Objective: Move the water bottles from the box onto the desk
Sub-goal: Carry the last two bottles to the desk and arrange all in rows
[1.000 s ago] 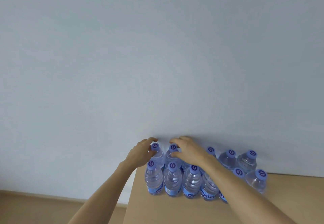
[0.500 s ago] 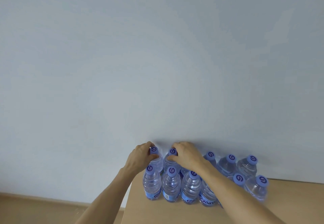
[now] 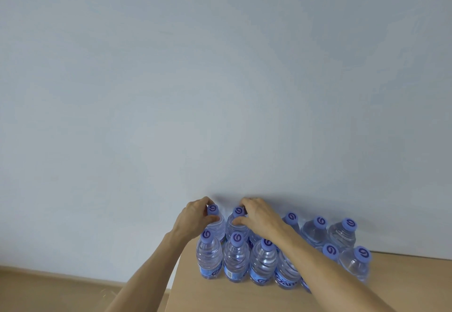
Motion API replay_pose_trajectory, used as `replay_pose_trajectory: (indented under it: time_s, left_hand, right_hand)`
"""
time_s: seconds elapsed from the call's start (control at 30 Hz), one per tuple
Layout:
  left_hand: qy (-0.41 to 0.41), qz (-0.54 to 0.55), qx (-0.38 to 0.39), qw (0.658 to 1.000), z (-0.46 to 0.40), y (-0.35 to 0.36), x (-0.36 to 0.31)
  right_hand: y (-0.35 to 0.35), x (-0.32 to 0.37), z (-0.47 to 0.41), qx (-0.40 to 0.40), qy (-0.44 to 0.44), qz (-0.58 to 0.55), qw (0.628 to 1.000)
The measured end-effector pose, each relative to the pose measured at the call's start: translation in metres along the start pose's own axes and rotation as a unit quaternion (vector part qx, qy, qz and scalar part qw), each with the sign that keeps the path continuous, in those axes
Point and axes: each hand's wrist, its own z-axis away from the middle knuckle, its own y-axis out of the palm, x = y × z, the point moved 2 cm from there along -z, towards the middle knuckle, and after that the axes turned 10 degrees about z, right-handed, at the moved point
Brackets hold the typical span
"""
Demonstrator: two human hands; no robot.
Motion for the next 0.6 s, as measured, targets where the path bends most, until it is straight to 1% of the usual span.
replay_pose_trajectory:
  time_s: [0.07,0.13,0.23,0.4,0.53,0.6]
  left_hand:
    - [-0.003,0.002,0.000,1.000,0.000,0.000,0.000]
    - [-0.004,0.005,0.001,1.000,0.001,0.000,0.000]
    - [-0.007,0.010,0.003,1.000,0.001,0.000,0.000]
    - [-0.008,0.007,0.005,1.000,0.002,0.000,-0.001]
    - [-0.012,-0.027,0.018,0.999,0.002,-0.002,-0.004]
    - [-0.006,-0.087,0.028,0.996,0.001,-0.004,-0.008]
  right_hand:
    - [0.002,0.001,0.000,-0.014,-0.002,0.015,1.000]
    - [0.003,0.003,0.000,-0.028,-0.017,0.000,0.999]
    - [0.001,0.001,0.000,-0.027,-0.034,-0.031,0.999]
    - [0.000,-0.003,0.000,-0.031,-0.039,-0.051,0.997]
    - [-0.002,-0.013,0.006,-0.009,-0.043,-0.060,0.997]
    - [-0.008,-0.024,0.012,0.003,-0.041,-0.079,0.996]
